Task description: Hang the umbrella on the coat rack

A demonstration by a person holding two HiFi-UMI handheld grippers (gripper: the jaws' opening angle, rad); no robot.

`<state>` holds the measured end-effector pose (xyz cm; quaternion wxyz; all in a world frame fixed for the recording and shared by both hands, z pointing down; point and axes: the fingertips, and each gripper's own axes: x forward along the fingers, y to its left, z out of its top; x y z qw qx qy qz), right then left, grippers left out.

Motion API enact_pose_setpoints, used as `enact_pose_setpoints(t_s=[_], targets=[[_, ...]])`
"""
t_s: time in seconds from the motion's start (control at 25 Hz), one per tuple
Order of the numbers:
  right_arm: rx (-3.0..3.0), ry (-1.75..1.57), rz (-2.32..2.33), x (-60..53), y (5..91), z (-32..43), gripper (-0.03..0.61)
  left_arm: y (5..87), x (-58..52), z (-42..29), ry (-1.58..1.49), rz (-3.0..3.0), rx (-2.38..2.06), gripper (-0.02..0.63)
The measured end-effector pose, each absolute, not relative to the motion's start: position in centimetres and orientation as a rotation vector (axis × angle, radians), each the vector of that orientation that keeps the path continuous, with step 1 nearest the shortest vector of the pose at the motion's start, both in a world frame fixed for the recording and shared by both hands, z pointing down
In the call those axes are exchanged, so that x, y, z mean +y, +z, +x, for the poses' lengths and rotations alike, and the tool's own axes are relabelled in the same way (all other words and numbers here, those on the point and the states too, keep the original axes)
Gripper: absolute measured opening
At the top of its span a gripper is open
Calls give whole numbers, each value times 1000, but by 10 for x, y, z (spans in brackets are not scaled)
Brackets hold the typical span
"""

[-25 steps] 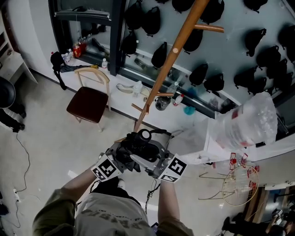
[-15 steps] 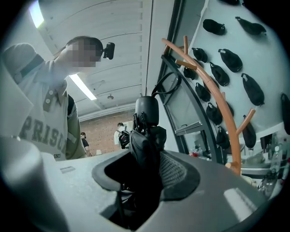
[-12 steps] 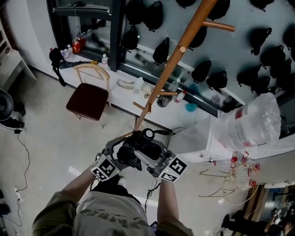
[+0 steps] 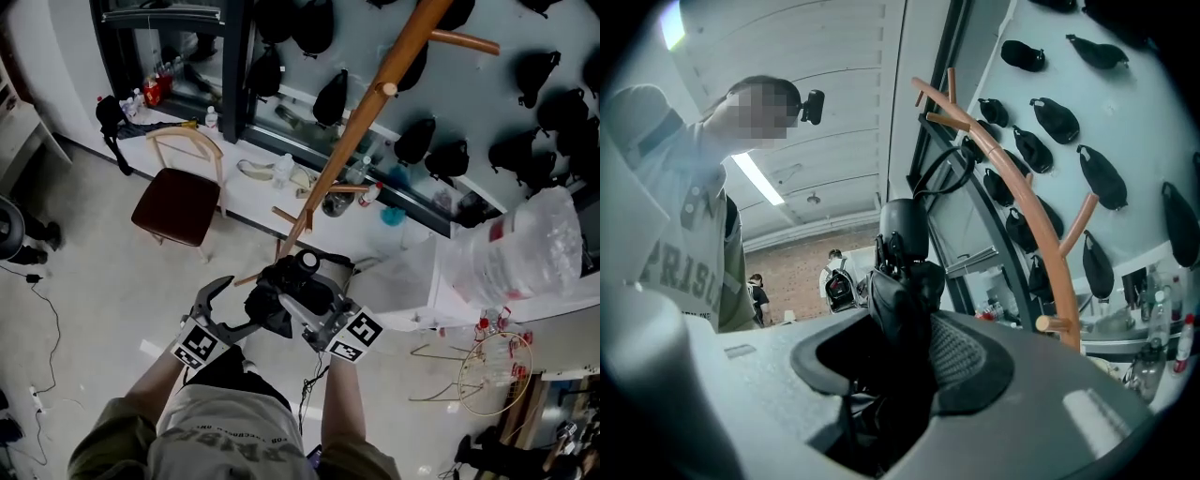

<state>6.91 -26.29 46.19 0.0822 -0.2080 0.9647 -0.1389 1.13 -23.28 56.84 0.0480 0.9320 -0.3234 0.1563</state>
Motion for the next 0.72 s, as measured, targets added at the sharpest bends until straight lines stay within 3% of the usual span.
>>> enact_pose_setpoints(t_s=[0.72], targets=[[3002, -264, -674, -324, 578, 66, 184, 657, -278, -18, 386, 2914, -1095, 458]])
